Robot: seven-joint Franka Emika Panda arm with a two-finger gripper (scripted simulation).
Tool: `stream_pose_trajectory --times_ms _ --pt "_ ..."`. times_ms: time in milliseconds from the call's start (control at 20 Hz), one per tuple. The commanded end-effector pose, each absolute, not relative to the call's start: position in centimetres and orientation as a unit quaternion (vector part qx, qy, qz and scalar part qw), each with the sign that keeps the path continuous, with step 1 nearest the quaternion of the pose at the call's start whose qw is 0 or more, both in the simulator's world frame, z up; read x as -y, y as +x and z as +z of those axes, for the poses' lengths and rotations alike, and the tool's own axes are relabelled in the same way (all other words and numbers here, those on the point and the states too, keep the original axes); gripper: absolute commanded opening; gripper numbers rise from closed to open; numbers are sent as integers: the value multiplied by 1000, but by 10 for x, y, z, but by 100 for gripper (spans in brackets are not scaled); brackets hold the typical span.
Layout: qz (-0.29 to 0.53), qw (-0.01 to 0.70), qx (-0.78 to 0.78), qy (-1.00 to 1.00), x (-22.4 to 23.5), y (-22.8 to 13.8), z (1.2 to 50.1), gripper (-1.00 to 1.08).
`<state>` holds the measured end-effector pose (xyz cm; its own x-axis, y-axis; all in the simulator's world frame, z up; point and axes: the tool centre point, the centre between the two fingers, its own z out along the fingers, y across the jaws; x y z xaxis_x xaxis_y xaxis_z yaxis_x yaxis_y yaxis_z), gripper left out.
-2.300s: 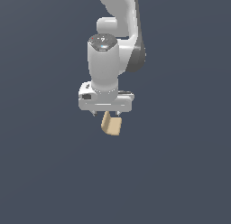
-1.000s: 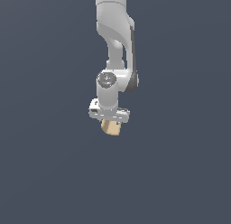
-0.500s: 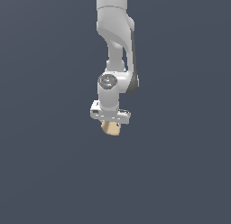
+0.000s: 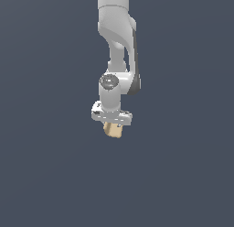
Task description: Pick up the object and move it to a goal position.
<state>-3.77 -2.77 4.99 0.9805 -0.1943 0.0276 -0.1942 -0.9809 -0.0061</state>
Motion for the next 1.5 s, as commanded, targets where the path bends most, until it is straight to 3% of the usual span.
stream_pose_trajectory --times_ms 0,450,1450 --pt "-12 1 -97 -995 30 -39 49 -100" --pt "-9 1 -98 -995 65 -31 83 -100" --pt "-1 0 -99 -995 200 6 216 -100"
